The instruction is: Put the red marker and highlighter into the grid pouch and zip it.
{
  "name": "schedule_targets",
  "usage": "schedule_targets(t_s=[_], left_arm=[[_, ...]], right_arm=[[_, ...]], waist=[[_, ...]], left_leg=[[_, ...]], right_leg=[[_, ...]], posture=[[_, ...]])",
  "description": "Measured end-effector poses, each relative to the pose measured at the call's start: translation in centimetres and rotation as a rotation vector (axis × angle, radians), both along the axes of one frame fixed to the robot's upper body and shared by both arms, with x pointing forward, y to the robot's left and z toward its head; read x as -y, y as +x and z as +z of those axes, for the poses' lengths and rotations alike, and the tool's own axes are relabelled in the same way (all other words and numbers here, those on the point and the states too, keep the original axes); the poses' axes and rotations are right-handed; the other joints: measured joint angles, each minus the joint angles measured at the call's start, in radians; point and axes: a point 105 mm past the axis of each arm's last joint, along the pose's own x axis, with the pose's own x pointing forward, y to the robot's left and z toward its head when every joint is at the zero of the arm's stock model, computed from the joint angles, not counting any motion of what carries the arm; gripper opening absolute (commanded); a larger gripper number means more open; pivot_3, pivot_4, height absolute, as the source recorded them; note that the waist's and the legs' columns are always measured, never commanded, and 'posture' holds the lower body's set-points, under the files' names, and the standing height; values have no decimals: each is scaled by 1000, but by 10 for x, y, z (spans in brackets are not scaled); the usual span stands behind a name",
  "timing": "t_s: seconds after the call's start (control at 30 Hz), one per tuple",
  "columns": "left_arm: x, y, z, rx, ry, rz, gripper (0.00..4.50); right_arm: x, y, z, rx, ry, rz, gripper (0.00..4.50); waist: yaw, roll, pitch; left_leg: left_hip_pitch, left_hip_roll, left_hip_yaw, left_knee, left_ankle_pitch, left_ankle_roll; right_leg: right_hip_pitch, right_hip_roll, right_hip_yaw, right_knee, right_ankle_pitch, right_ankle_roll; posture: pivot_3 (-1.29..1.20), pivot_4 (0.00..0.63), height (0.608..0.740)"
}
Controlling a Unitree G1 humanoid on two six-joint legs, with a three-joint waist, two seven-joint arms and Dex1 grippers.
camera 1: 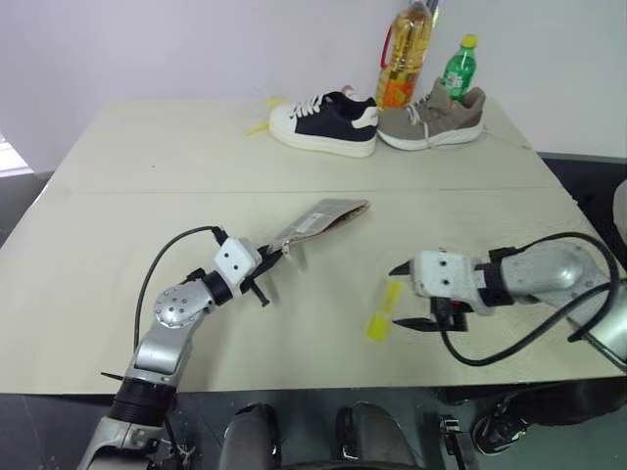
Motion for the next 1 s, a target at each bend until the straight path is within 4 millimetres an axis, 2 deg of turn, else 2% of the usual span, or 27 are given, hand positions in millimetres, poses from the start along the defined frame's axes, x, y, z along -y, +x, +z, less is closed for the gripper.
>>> schedule_targets(t_s=[0.13,0.27,0.43,0.53,0.67,0.7,0.83,0.93,1.0], left_arm=[[1,2,3,8,0,-5,0],[1,2,4,11,1,-6,0],[0,1,3,9,1,-1,0],[0,0,3,8,1,2,0],[-3,-1,2,5,6,9,0],[-3,-2,2,3,6,11,0],[-3,-4,2,3,7,13,0],[-5,-6,1,1,9,20,0],[-6,-7,3,8,11,25,0]], right_arm=[[-3,20,-15,63,-88,174,4021],[-10,32,-21,120,-174,345,4021],[-16,31,-36,95,-266,532,4021],[-18,32,-38,92,-291,596,3117],[-15,30,-44,56,-305,630,1077],[-16,30,-44,52,-300,633,791],[-16,31,-44,38,-280,604,799],[-17,34,-42,29,-209,498,799],[-18,40,-32,32,-123,368,799]], waist=[[1,1,1],[4,1,1],[4,2,1],[4,1,1],[2,1,1],[2,1,1],[3,1,1],[4,2,1],[4,3,1]], left_leg=[[0,0,1,0,0,0],[0,0,2,1,1,0],[0,0,2,2,1,-1],[1,0,2,3,1,-1],[2,0,2,3,1,-1],[3,0,2,3,1,-1],[5,0,2,3,1,-1],[5,0,2,3,1,-1],[4,0,2,3,1,-1]], right_leg=[[0,0,0,1,0,0],[0,0,0,1,0,0],[1,0,0,1,0,0],[2,0,0,2,0,0],[3,0,0,2,0,0],[3,0,0,2,0,0],[6,0,0,2,0,0],[6,0,0,2,0,0],[5,0,0,3,0,0]], posture=[[0,150,705],[0,150,705],[0,150,705],[0,150,705],[0,150,705],[0,150,705],[0,150,705],[0,150,705],[0,150,705]])
